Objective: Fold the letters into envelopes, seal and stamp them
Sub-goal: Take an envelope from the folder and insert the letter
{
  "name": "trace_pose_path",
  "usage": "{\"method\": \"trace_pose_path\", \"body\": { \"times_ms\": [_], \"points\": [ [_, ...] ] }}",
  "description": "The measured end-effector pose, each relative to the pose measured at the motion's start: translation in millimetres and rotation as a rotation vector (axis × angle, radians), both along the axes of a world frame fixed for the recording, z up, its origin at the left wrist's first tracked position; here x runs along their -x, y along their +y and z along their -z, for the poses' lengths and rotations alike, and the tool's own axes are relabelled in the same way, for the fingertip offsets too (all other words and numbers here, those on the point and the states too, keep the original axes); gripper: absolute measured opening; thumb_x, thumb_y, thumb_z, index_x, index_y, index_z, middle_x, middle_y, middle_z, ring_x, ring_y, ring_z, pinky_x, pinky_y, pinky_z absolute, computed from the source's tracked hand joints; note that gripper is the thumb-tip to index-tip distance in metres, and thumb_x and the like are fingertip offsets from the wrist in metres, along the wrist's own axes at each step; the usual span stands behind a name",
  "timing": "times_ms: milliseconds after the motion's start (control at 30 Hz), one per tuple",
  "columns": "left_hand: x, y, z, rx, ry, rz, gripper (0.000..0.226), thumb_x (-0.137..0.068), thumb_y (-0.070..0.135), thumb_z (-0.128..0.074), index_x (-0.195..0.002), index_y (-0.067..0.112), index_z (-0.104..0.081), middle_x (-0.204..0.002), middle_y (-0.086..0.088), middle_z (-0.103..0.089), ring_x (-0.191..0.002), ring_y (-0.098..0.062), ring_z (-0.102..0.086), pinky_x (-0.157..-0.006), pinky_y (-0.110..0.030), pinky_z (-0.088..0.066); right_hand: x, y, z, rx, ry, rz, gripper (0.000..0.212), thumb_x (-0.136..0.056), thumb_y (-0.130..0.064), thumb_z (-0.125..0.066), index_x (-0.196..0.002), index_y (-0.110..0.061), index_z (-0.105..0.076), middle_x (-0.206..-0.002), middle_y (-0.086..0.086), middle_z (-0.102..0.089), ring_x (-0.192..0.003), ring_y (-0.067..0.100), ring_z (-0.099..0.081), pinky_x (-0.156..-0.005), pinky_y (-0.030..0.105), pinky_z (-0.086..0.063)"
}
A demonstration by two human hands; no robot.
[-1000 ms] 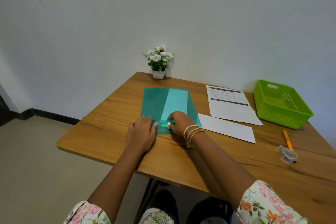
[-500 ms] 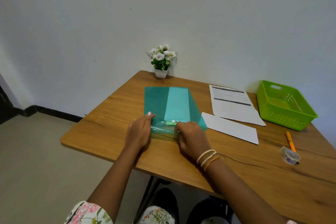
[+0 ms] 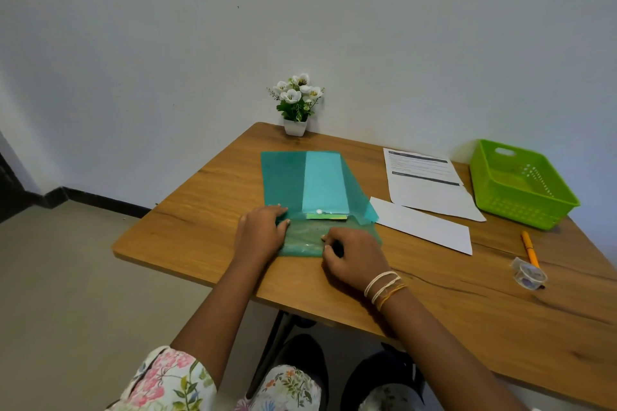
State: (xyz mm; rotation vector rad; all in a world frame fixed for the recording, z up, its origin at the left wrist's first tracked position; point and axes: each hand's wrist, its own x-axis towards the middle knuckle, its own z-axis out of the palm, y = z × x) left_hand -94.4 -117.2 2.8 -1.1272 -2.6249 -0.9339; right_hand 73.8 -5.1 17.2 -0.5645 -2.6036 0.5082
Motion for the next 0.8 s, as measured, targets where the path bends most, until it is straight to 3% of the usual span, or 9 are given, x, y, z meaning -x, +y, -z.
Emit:
{"method": "trace_pose_path", "body": {
  "times_ms": [133, 367, 600, 800],
  "points": [
    [-7.1, 0.2, -5.4, -0.102, 0.045, -0.056, 0.028, -0.092, 0.032, -0.058, -0.115, 0.021, -0.071, -0.106, -0.006, -0.073, -0.096, -0.025, -0.066, -0.08, -0.034, -0.05, 12.6, 1.6, -7.1, -0.051, -0.042, 0.073, 0.018, -0.086, -0.03, -0.053, -0.086, -0.018, -0.067, -0.08, 0.001, -0.069, -0.075, 0.018, -0.062, -0.066, 0.029, -0.05],
    [-13.3, -6.2, -5.5, -0.266, 0.118, -0.06, 0.021, -0.093, 0.029, -0.058, -0.106, 0.021, -0.073, -0.092, -0.004, -0.073, -0.082, -0.021, -0.065, -0.062, -0.033, -0.053, 44.6, 1.5, -11.1, -0.188, -0.08, 0.138, 0.03, -0.094, -0.018, -0.046, -0.122, -0.014, -0.055, -0.118, 0.008, -0.062, -0.103, 0.028, -0.061, -0.086, 0.039, -0.05],
    [-12.3, -6.9, -5.0, -0.303, 0.15, -0.087, 0.019, -0.094, 0.028, -0.058, -0.103, 0.02, -0.072, -0.086, -0.002, -0.072, -0.076, -0.019, -0.064, -0.058, -0.034, -0.053, 68.7, 0.3, -7.5, -0.276, -0.263, 0.116, 0.027, -0.098, -0.015, -0.036, -0.119, -0.011, -0.052, -0.127, 0.009, -0.056, -0.102, 0.036, -0.062, -0.077, 0.042, -0.05],
    [-15.7, -7.7, -7.5, -0.29, 0.156, -0.091, 0.016, -0.092, 0.025, -0.061, -0.1, 0.019, -0.073, -0.083, -0.003, -0.072, -0.074, -0.02, -0.064, -0.055, -0.035, -0.053, 68.6, 3.8, -8.4, -0.274, -0.283, 0.094, 0.03, -0.1, -0.032, -0.039, -0.106, -0.011, -0.058, -0.11, 0.01, -0.064, -0.101, 0.034, -0.062, -0.076, 0.039, -0.049]
  ]
}}
